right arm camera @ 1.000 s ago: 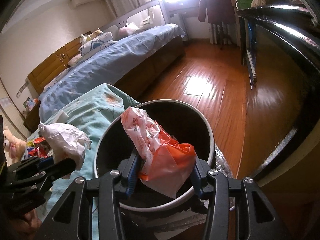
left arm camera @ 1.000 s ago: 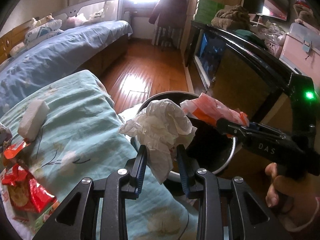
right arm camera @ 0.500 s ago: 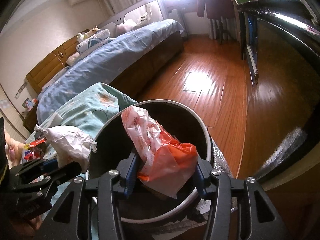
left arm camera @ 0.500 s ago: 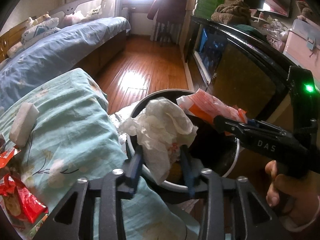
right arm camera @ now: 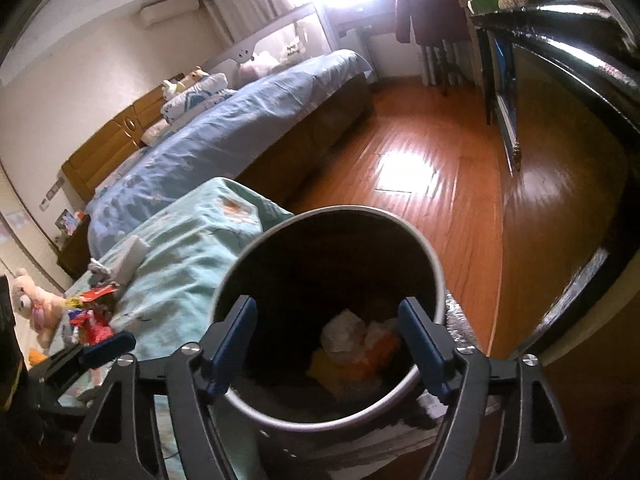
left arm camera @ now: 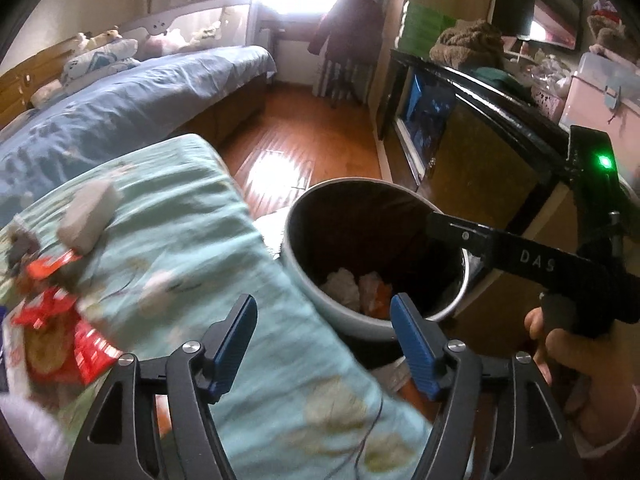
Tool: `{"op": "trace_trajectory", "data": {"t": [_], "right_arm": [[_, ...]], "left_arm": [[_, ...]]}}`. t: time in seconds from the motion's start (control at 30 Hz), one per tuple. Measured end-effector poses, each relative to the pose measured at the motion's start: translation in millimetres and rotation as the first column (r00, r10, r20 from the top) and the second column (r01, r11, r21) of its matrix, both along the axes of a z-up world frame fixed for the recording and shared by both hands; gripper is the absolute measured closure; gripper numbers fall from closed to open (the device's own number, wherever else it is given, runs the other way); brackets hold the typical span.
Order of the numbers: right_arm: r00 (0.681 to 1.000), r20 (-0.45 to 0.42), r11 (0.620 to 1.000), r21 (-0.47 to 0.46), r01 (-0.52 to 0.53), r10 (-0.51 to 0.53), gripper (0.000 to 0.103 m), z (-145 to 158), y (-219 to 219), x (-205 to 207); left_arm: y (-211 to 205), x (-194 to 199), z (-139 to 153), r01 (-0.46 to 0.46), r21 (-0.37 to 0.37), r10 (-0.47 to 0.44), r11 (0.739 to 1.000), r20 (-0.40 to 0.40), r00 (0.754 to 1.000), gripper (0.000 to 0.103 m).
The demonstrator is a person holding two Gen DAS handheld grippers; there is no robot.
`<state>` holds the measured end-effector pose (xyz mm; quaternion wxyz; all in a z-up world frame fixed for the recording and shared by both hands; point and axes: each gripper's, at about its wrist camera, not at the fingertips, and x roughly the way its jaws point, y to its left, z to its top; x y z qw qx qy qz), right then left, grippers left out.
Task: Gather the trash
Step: 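Grasp white mesh net with left tool while right tool grasps green milk carton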
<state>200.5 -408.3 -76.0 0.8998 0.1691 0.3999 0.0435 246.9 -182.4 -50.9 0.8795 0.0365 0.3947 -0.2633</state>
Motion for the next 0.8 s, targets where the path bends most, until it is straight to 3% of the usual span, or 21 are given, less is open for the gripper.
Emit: {"op": "trace_trajectory", "data": {"t": [0.4, 0.8], "right_arm": [[0.994, 0.026, 0.992, 0.061, -0.108, 0.107, 0.018, 5.2, 66.6, -31.1], [0.976, 0.027, 0.974, 0.068, -0.218, 0.216, 0.015, 7.1, 119.9, -52.4]], "left_arm": [[79.7, -69.4, 8.6, -0.129, -0.032, 0.130, 0.991, 0.033, 0.991, 0.033], [151.7, -124.7, 16.2, -0.274, -0.067, 0.276, 0.959, 0.010, 0.961, 0.033]]}}
